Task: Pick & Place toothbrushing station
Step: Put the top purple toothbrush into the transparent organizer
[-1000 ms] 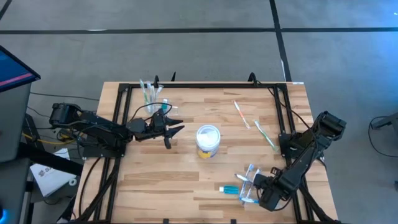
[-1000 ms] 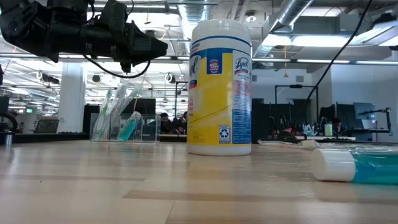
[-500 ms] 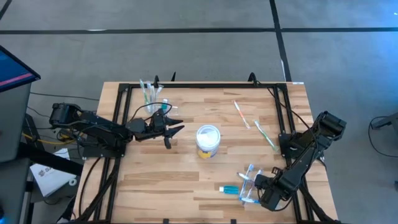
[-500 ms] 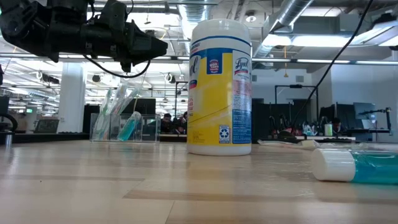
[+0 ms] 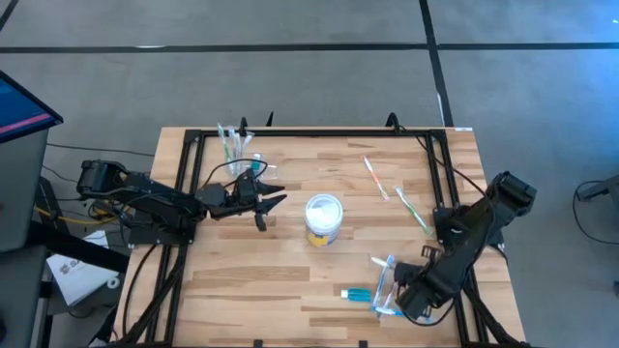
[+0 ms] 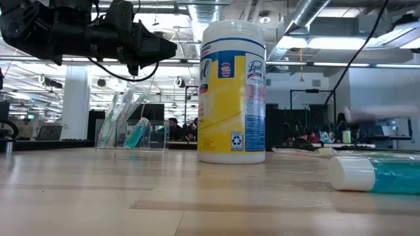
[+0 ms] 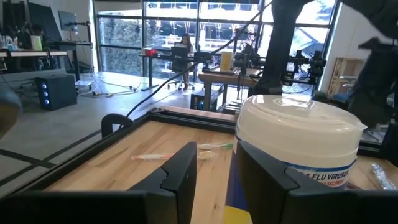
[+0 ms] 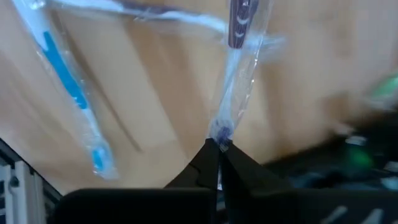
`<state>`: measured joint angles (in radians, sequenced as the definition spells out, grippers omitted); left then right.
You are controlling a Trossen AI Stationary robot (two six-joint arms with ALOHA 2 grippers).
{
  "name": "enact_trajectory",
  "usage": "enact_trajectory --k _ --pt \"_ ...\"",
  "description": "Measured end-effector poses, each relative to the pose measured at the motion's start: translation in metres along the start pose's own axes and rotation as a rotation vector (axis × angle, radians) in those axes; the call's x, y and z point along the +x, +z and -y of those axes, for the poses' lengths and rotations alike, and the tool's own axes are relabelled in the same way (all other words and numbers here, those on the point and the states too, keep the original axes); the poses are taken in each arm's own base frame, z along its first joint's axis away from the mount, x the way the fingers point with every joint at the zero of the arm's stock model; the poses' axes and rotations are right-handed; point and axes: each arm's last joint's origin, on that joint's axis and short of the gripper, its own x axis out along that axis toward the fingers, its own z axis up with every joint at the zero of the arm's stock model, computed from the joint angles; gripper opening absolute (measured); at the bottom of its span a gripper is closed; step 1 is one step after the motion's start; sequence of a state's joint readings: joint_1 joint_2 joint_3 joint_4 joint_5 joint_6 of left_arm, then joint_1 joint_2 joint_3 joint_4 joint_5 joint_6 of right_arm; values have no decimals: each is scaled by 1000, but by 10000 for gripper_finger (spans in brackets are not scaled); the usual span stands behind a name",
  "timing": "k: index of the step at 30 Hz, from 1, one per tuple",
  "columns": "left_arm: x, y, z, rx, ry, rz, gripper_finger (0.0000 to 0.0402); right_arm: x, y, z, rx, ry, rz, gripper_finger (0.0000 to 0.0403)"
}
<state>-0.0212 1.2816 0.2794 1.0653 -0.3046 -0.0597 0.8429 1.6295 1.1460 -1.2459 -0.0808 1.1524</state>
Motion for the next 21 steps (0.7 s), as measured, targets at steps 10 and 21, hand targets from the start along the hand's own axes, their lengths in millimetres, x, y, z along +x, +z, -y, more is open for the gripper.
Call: enact_trajectory --k 10,21 --pt "0 7 3 -81 -109 64 108 -68 15 18 -107 -144 132 0" --pt "-1 14 3 -272 -230 107 108 -80 46 33 -266 -227 231 0"
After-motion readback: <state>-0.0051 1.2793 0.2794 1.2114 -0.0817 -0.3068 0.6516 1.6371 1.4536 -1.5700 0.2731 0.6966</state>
